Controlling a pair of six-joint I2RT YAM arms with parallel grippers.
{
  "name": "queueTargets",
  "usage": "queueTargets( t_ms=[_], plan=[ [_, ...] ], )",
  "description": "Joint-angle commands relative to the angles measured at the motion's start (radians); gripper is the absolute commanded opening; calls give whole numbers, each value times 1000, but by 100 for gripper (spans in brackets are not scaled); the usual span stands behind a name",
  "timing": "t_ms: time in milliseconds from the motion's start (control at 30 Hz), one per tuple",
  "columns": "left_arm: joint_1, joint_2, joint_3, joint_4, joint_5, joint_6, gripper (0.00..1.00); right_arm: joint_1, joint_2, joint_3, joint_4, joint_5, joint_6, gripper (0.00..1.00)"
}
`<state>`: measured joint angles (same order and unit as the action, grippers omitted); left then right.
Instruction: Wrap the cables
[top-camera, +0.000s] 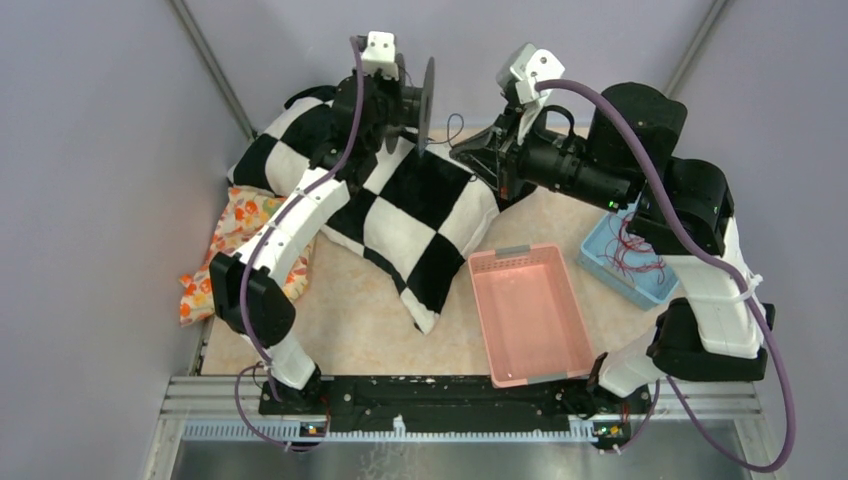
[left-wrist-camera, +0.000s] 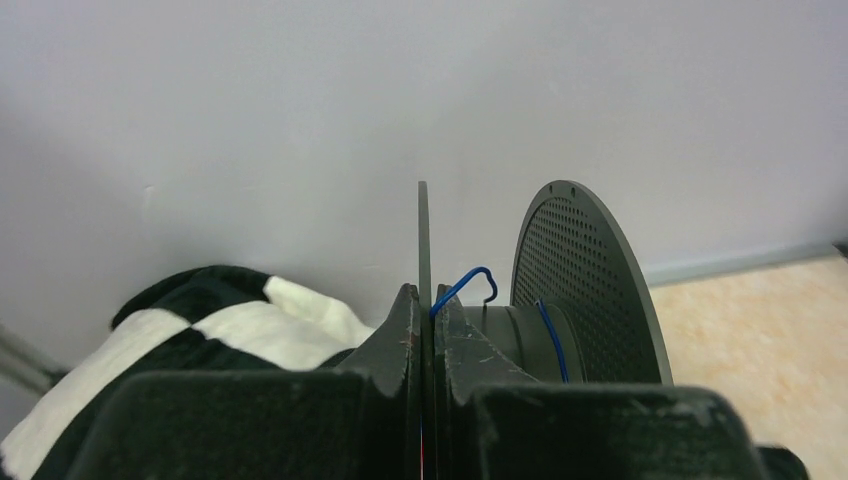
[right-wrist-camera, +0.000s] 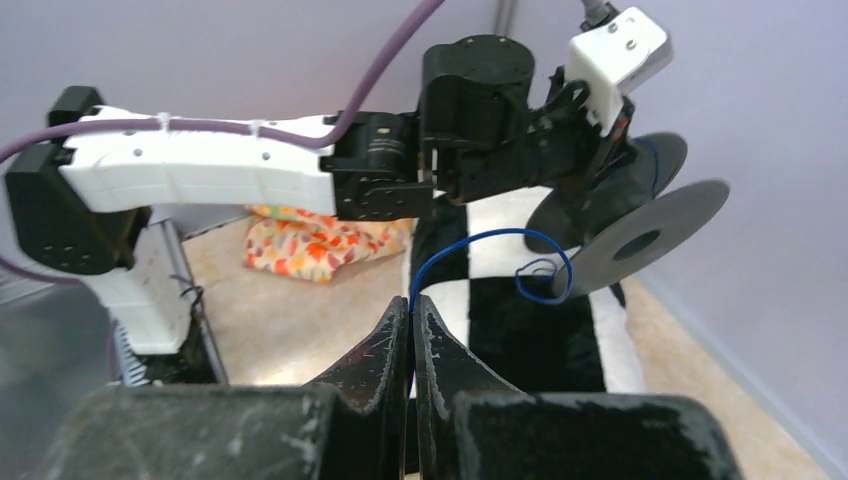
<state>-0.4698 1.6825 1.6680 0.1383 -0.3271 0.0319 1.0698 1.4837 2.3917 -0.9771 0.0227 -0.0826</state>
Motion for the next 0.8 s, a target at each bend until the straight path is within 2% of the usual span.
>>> queueTargets(
  t_ms=[0, 200, 433, 767],
  plan=[
    [-44, -9, 98, -60, 233, 18, 0, -23, 2, 14, 81, 100, -73, 0],
    [-59, -25, 93, -148, 480, 42, 0, -126, -51, -63, 139, 82, -76, 0],
    [-59, -57, 101, -284, 782, 104, 0, -280, -85, -106, 131, 28, -89, 0],
    [-63, -95, 159, -590, 1145, 269, 0, -553, -142, -252, 183, -115, -47, 0]
  ],
)
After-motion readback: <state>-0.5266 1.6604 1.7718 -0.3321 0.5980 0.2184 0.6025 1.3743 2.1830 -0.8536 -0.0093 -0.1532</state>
